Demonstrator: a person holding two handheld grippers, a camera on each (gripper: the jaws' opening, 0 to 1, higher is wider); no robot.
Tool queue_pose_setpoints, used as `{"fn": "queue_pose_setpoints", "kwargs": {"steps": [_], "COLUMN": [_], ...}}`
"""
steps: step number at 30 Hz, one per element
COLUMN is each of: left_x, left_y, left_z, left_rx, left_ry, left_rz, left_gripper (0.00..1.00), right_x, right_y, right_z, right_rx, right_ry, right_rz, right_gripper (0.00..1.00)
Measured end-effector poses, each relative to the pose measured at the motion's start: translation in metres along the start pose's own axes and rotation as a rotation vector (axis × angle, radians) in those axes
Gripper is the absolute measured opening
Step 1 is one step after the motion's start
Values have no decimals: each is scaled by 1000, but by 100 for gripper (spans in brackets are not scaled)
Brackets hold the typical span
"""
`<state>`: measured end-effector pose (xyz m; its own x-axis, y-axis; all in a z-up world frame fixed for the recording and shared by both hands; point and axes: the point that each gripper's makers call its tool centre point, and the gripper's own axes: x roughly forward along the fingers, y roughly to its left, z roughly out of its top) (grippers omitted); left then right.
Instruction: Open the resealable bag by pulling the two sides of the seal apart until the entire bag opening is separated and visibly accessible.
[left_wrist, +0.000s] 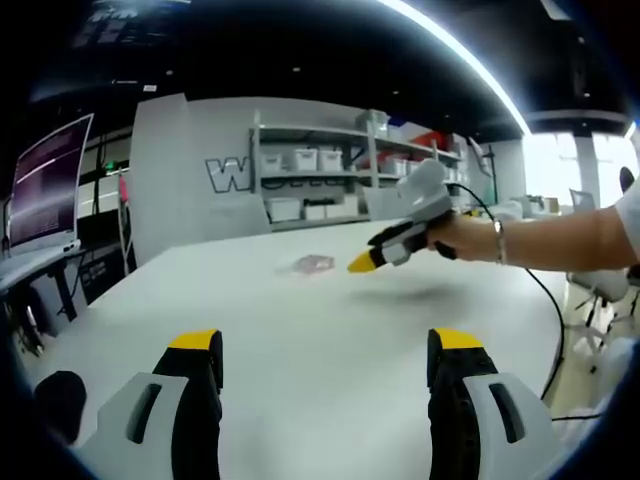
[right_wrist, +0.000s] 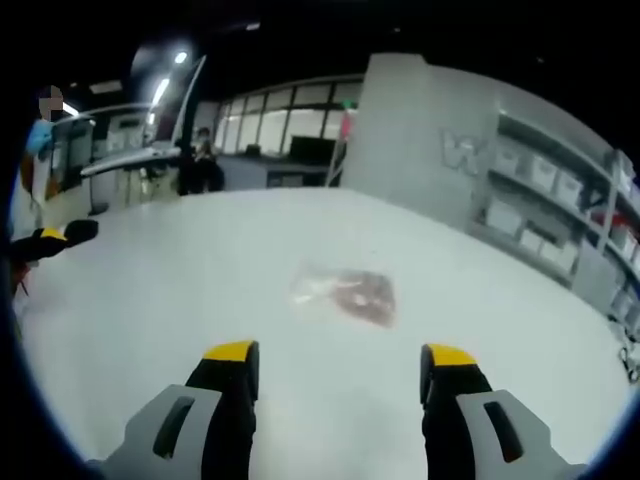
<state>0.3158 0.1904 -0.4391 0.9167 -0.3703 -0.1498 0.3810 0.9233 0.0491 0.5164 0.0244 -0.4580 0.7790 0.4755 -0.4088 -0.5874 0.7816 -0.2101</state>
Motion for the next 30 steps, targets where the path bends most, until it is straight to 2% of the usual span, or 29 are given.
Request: {"fn": "queue_pose_setpoints", "kwargs": {"steps": [24,30], "left_x": [-5,-7], "left_y": [2,4], "left_z": [1,1], "left_rx": [-6,-7], "left_ry": [-9,-12], "left_rz": [5,9], "left_gripper": [82,82], "right_x": [4,13], "right_y": [5,-1], "right_z": [1,2], "right_rx": [-34,-49], "right_ry": [15,29], "right_rz": [-9,-17], "right_gripper": [61,61]}}
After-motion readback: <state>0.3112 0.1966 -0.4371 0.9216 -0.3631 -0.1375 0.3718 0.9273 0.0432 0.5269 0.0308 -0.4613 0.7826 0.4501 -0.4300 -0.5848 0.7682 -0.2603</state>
